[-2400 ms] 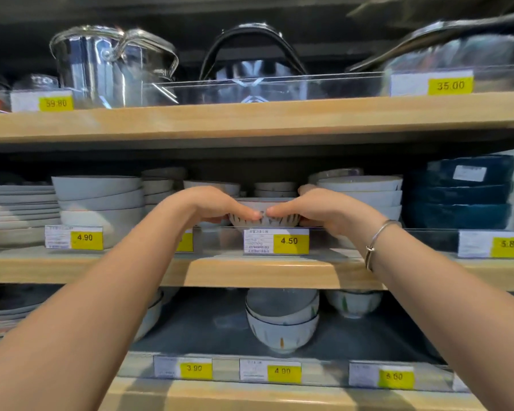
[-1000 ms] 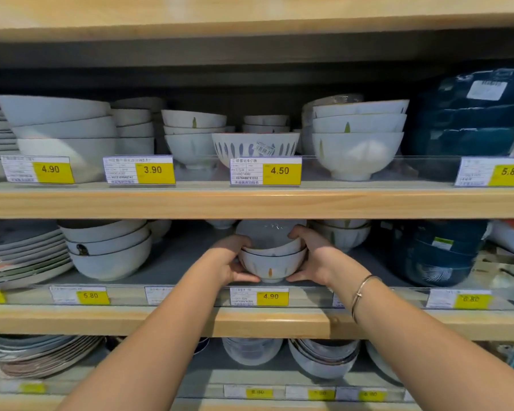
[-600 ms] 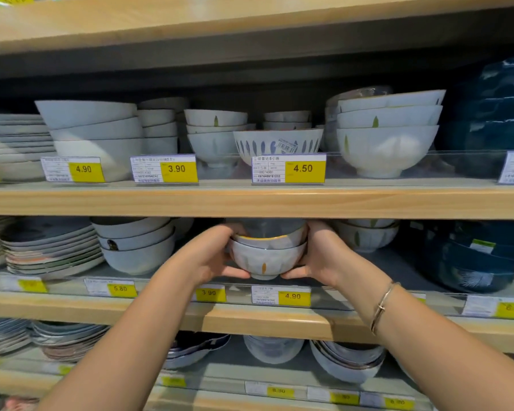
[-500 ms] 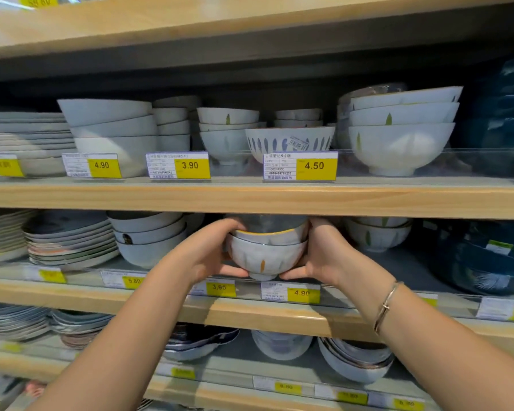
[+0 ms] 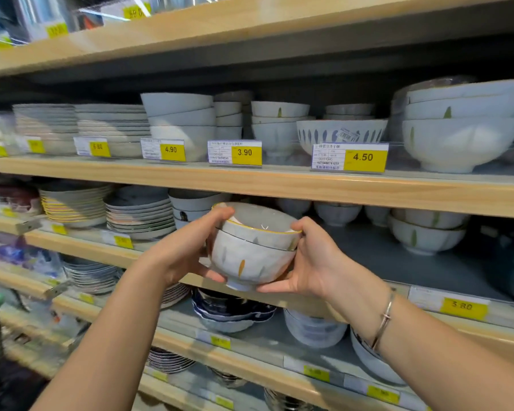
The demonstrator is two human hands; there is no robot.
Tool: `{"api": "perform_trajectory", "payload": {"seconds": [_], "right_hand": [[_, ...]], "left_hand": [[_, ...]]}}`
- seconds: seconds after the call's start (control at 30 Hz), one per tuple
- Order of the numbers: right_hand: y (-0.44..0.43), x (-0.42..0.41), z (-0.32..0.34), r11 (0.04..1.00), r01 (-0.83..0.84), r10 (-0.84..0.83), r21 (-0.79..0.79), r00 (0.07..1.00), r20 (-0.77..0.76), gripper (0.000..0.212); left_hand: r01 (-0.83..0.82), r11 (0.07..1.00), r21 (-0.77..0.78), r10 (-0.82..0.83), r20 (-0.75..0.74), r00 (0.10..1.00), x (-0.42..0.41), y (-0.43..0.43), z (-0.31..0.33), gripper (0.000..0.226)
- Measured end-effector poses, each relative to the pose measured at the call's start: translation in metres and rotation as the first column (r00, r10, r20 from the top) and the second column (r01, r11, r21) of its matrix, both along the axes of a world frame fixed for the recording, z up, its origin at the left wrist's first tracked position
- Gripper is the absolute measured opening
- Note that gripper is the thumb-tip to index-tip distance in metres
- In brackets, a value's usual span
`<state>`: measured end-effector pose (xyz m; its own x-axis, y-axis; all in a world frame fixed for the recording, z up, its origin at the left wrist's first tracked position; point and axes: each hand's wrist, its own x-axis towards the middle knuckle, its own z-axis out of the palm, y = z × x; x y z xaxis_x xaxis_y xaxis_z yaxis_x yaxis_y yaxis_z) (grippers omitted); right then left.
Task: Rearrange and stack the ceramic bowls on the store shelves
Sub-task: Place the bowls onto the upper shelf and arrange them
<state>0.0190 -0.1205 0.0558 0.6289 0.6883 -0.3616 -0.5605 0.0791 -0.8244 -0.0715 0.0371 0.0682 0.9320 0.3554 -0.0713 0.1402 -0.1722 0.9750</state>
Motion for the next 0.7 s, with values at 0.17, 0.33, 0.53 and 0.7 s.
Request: {"api": "perform_trajectory", "payload": {"seconds": [0.17,0.33,0.53,0.7], "right_hand": [[0.004,-0.022,0.009,0.996,-0.081,0.077,0.049,0.994,0.077,0.034],[-0.003,-0.038,0.021,0.984,-0.168,0.156,0.057,0.972,0.175,0.04],[-0.012,-0.047,0.058,0.987,-0.105,0.049,0.119,0.916,0.399,0.037],[-0.024,-0.039,0.1,0.979,0.089,-0.179,0.183,0.801,0.571,0.044]], "left_hand": [[0.068,0.997,0.045,-0.074,0.135,0.988,-0.041,0.008,0.004,0.06],[0.09,0.993,0.079,-0.109,0.281,0.953,-0.069,0.012,0.012,0.105],[0.071,0.994,0.08,-0.1,0.461,0.882,-0.078,-0.005,0.042,0.107],[0.08,0.997,-0.013,-0.058,0.577,0.815,-0.046,-0.024,0.067,0.098]]}}
